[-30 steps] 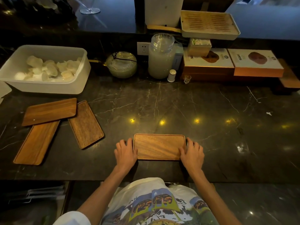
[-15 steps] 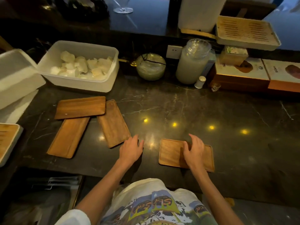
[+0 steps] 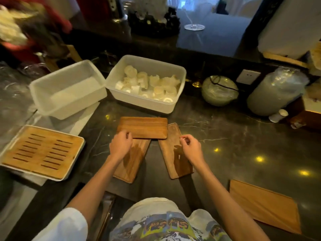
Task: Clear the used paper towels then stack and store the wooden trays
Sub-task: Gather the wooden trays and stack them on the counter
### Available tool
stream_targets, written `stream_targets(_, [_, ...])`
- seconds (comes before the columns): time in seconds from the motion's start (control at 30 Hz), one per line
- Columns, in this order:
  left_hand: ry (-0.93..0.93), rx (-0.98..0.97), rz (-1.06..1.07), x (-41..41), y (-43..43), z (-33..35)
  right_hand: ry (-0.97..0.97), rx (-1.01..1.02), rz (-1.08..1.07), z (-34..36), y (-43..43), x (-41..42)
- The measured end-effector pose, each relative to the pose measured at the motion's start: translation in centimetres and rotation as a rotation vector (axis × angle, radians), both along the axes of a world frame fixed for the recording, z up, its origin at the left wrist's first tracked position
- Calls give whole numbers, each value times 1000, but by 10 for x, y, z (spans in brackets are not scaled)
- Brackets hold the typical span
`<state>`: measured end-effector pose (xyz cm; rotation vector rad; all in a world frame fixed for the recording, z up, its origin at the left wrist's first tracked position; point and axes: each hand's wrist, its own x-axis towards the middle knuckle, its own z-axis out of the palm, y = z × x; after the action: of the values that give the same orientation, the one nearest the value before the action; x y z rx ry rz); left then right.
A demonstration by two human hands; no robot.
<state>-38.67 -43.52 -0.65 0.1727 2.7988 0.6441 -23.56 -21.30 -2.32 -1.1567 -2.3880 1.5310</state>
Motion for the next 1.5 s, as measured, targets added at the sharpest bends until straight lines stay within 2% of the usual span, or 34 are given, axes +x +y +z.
stream_targets(0.17, [-71,27,95,-69,-30,-10,-105,11,-53,-8,-10,-61])
stream_targets(0.4, [-284,-3,75,-117,-33,-40,-278,2,0,-28,-15,-103])
stream_targets(0.6, [-428,183,168,-134,-28,-57,-321,-98,-85,-40,-13,-116])
stream_targets(0.7, [-501,254,219,-134,-27,-54,-336,-168,-63,-34,-11,-115])
stream_targets(0.83, [-575,398,214,-129,-35,-32,-206,-341,-49,-13,-4,-86])
stream_targets(0.93, [-606,517,114,-112,-39,-6,-66,-408,-49,-3,-2,-47])
stream_targets(1.03, [-597,663,64,-82,-29,10,127,-554,-218,-3,-3,-14])
stream_targets(1.17, [-662,961,109,-30,4,23,395,-686,-493,-2,2,25])
stream_targets(1.27, [-605,1004,149,8,35,29,498,-648,-531,3,20,64])
stream_targets(1.4, [-375,793,61,64,78,23,397,-455,-481,4,54,124])
stream_targets(1.5, [-358,810,30,108,112,14,330,-283,-438,3,85,174])
